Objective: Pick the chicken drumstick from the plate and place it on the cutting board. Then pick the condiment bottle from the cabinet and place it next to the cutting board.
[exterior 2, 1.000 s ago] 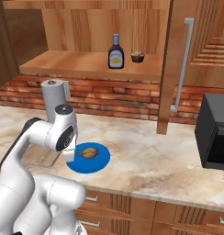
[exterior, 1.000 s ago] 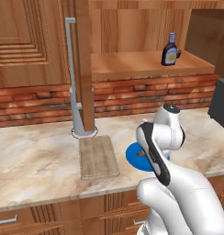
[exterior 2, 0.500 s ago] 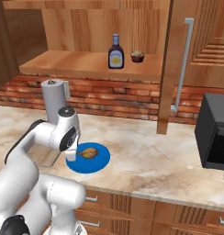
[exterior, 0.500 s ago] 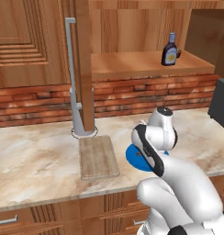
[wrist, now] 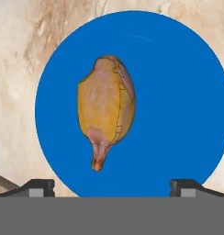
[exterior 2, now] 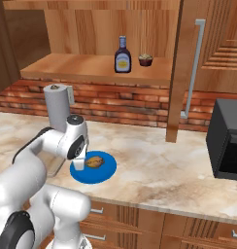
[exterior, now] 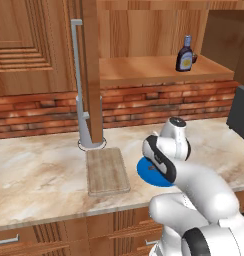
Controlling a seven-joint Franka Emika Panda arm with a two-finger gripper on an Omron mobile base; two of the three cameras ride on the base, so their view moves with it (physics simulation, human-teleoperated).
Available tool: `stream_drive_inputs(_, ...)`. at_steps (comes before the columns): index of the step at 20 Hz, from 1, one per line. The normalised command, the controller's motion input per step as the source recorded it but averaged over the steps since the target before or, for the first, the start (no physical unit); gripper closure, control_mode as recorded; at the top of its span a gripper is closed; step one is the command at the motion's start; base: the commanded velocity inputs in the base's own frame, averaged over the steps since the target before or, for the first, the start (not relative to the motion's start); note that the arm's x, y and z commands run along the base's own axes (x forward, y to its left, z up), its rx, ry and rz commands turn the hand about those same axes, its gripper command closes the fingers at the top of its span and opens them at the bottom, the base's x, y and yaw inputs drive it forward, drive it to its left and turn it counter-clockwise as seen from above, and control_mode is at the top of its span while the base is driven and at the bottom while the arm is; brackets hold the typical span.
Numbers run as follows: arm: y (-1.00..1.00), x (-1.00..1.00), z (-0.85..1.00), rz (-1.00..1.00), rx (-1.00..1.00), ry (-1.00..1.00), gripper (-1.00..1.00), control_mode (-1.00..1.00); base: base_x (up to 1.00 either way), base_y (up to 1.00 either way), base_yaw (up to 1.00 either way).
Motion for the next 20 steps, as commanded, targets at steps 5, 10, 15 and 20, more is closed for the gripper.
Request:
stream_drive_inputs(5, -0.14, 0.11, -0.10, 0.00, 0.00, 0.03, -1.00, -1.00, 0.00, 0.00, 0.00)
stream_drive_inputs(10, -0.01, 0.06, -0.10, -0.01, 0.00, 0.05, -1.00, -1.00, 0.00, 0.00, 0.00)
stream_drive_inputs(15, 0.00, 0.04, -0.13, -0.03, 0.00, 0.05, -1.00, -1.00, 0.00, 0.00, 0.00)
stream_drive_inputs(20, 0.00, 0.05, -0.19, -0.04, 0.00, 0.04, -1.00, -1.00, 0.00, 0.00, 0.00)
